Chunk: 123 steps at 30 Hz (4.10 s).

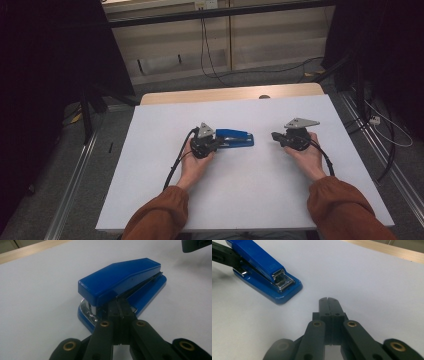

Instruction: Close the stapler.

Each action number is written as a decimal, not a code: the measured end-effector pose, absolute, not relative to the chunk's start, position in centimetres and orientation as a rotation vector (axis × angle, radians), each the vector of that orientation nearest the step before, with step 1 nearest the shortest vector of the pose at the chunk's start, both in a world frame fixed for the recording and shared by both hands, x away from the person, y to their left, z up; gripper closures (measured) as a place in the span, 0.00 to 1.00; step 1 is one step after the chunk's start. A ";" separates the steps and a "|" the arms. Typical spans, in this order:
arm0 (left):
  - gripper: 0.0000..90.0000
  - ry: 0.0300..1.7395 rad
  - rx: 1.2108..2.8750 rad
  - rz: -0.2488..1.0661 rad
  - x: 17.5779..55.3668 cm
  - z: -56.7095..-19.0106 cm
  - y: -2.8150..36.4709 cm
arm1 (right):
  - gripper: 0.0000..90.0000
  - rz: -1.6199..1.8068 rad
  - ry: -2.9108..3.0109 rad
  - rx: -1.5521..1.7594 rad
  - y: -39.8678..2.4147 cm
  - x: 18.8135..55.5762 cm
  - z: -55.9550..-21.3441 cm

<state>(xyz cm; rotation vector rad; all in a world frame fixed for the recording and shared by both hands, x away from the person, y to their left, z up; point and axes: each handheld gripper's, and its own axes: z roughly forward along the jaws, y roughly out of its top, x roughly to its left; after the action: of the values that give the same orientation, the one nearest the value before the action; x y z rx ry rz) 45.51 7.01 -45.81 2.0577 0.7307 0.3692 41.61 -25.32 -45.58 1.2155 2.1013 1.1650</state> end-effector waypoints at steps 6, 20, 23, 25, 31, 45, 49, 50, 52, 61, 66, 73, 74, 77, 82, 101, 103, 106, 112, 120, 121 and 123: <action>1.00 0.735 2.055 0.356 45.6 -45.8 7.1 | 1.00 1.194 2.105 1.182 -25.0 41.4 -45.4; 0.94 0.738 2.064 0.336 44.7 -45.1 7.5 | 0.95 1.244 2.096 1.173 -24.9 41.1 -45.2; 0.89 0.739 2.051 0.330 44.3 -44.7 7.9 | 0.88 1.251 2.094 1.187 -25.1 40.9 -45.1; 0.78 0.761 2.039 0.358 44.0 -44.5 8.2 | 0.85 1.242 2.104 1.189 -25.2 40.7 -45.1; 0.62 0.787 2.018 0.372 44.0 -44.4 8.8 | 0.70 1.270 2.088 1.213 -25.5 40.4 -44.9; 0.09 0.882 2.003 0.444 44.3 -44.4 9.1 | 0.17 1.295 2.053 1.289 -25.6 40.5 -45.2; 0.04 0.854 1.984 0.437 44.3 -44.1 9.4 | 0.07 1.298 2.025 1.289 -25.3 40.2 -44.9; 0.04 0.861 1.984 0.439 44.2 -44.0 9.4 | 0.06 1.304 2.017 1.265 -25.2 40.0 -44.8; 0.04 0.867 1.983 0.443 44.2 -43.9 9.5 | 0.03 1.307 1.991 1.235 -25.0 39.7 -44.7; 0.04 0.839 1.935 0.443 43.3 -43.4 10.4 | 0.05 1.299 1.969 1.204 -24.8 38.9 -44.6; 0.04 0.827 1.944 0.431 42.7 -43.4 10.6 | 0.04 1.281 1.951 1.196 -24.8 38.3 -44.6; 0.04 0.819 1.901 0.451 41.8 -42.7 11.5 | 0.04 1.269 1.908 1.183 -25.5 37.2 -44.1; 0.04 0.828 1.902 0.444 41.6 -42.7 11.6 | 0.03 1.269 1.899 1.183 -25.6 37.1 -44.0; 0.04 0.832 1.898 0.464 41.2 -42.5 12.1 | 0.03 1.271 1.873 1.182 -26.0 36.8 -43.9; 0.04 0.832 1.871 0.506 40.4 -42.2 12.9 | 0.03 1.275 1.850 1.189 -26.1 35.9 -43.4; 0.04 0.857 1.807 0.583 36.9 -41.7 16.0 | 0.02 1.244 1.801 1.181 -27.2 33.3 -43.3; 0.04 0.854 1.811 0.586 36.5 -41.7 16.3 | 0.02 1.257 1.798 1.181 -27.2 33.0 -43.4; 0.04 0.900 1.795 0.595 36.0 -41.7 16.9 | 0.02 1.261 1.795 1.176 -27.1 32.6 -43.3; 0.04 0.871 1.818 0.590 35.2 -41.7 17.9 | 0.02 1.279 1.777 1.186 -27.2 31.6 -43.1; 0.04 0.881 1.805 0.606 33.6 -41.6 19.3 | 0.01 1.290 1.752 1.204 -27.8 29.9 -43.0; 0.04 0.882 1.805 0.609 33.3 -41.6 19.5 | 0.01 1.290 1.750 1.209 -27.9 29.7 -43.0; 0.04 0.889 1.806 0.613 32.9 -41.6 19.6 | 0.00 1.285 1.736 1.222 -28.3 29.2 -42.9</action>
<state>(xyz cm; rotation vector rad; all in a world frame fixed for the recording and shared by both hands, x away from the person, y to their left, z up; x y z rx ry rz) 32.92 19.61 -41.65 1.8063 0.8892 0.6128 29.19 -28.25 -42.93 1.2218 1.7358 1.2854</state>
